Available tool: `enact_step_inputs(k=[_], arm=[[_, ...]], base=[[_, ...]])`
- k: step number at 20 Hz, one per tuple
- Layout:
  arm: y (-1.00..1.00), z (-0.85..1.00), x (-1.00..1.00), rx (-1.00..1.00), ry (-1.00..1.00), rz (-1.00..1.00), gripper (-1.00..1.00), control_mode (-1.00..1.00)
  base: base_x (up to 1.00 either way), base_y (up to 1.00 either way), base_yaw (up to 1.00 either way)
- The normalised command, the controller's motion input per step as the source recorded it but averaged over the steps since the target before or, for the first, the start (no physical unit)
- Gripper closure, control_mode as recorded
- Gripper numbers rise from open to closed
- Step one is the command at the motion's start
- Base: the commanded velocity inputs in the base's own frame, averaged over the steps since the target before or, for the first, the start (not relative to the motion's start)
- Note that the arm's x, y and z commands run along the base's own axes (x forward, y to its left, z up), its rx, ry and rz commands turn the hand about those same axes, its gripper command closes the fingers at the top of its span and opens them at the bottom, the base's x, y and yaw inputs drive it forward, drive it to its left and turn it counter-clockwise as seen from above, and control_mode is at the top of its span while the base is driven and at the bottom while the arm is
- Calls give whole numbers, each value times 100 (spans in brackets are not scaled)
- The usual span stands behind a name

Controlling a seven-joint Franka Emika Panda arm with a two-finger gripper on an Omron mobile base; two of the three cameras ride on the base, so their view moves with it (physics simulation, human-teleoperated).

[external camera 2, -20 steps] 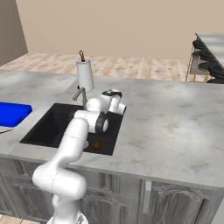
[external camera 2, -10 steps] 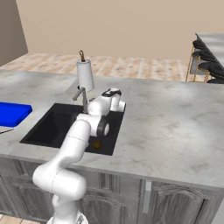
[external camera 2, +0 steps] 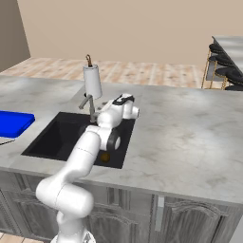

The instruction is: Pick up all produce items and place them in the sink. Turn on the sink faucet to wash them. Then turn the sink off and put them in the tray.

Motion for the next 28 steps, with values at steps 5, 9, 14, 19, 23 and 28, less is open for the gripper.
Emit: enact_step_inputs(k=[5, 9, 14, 19, 23, 28], arm=[[-43, 25, -4, -1, -1, 2, -100, -100], [-29, 29, -35, -1, 0, -1, -100, -100], [-11, 38, -57, -2, 0, -11, -100, -100], [-6, 34, -64, 1, 8, -17, -100, -100], [0, 22, -66, 2, 22, -17, -100, -100], [0, 28, -73, 0, 19, -22, -100, -100]], base=[[0, 0, 0], [0, 0, 0], [0, 0, 0], [0, 0, 0], [0, 0, 0], [0, 0, 0]])
